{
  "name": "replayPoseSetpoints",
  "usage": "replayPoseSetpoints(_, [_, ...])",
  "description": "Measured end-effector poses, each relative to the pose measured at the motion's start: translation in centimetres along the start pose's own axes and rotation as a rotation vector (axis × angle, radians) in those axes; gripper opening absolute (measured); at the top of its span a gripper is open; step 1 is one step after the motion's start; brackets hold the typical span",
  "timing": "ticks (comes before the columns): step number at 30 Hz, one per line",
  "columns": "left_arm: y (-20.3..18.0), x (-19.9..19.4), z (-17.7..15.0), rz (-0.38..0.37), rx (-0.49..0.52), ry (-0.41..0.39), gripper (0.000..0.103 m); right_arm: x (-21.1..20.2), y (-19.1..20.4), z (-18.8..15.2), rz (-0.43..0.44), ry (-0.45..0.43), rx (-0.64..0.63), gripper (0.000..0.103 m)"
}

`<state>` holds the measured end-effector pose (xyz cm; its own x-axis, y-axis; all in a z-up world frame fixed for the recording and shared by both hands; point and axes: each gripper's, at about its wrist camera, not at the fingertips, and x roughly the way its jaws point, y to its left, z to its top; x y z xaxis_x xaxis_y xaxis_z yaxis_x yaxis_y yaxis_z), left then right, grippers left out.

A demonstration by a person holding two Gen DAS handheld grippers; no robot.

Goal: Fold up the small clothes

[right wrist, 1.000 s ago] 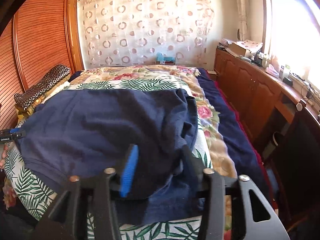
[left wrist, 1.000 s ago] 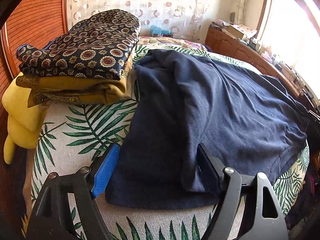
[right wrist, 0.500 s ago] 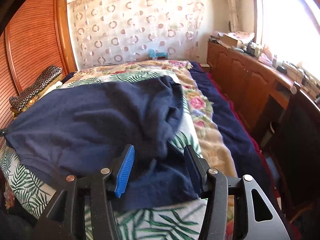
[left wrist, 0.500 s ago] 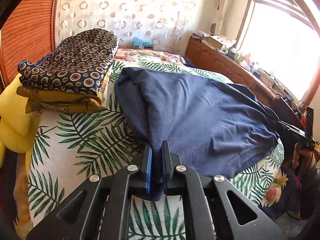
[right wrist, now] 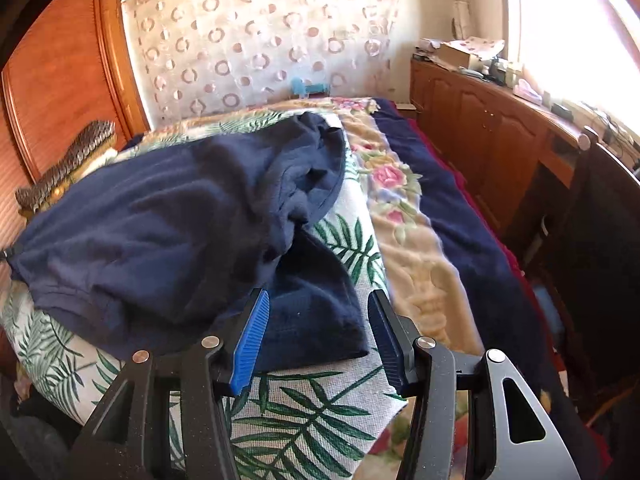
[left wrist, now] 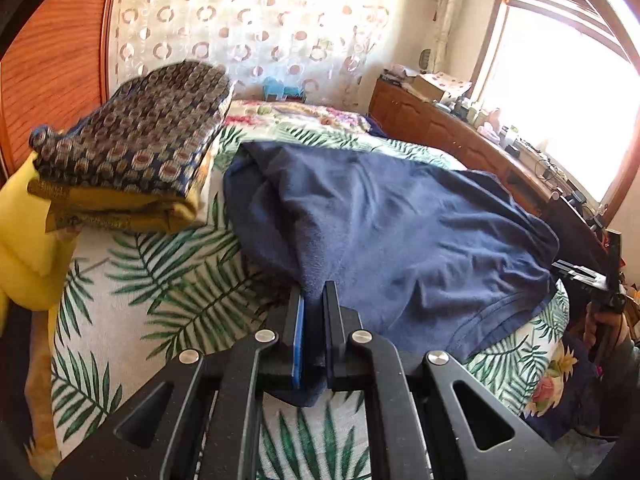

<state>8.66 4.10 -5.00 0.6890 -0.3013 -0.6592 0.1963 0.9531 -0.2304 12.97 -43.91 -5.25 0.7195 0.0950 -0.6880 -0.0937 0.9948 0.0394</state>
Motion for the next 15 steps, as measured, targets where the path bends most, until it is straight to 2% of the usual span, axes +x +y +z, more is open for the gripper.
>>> replayPoseSetpoints(1, [-0.4,-0.2,0.4,-0.006,0.006,-0.008,0.009,0.3,0.0,-0.1,-0.017,0.013,-0.012,0.053])
replayPoseSetpoints(2, [-0.7,-0.4,0.7,-0.011,0.011,-0.017,0.009,0.6,-0.2,-0.4,-0.027,0.02,-0.019,0.048])
replayPoseSetpoints(3, [-1.0,-0.6,1.1,-0.018,0.016,-0.026,0.009,0.8,-0.2,-0.4,-0.028,0.025,-0.022,0.037])
replayPoseSetpoints(4, [-1.5,-0.8,1.7,-0.037,0.02,-0.036,0.009,0.7,-0.1,-0.6,-0.032,0.017,-0.027,0.034])
replayPoseSetpoints(5, [-2.0,-0.9,2.3,-0.055,0.023,-0.044,0.009,0.6,-0.1,-0.6,-0.026,0.015,-0.033,0.021])
replayPoseSetpoints(6, [-2.6,-1.0,3.0,-0.071,0.032,-0.05,0.009,0.4,-0.2,-0.6,-0.005,0.016,-0.036,0.015])
replayPoseSetpoints(10, [-7.3,-1.0,6.4,-0.127,0.13,-0.076,0.008,-0.2,-0.6,-0.8,0.006,0.009,-0.022,0.015])
replayPoseSetpoints(15, [-14.8,1.0,9.9,-0.212,0.258,-0.066,0.008,-2.1,-1.2,-0.8,0.035,-0.049,0.022,0.015])
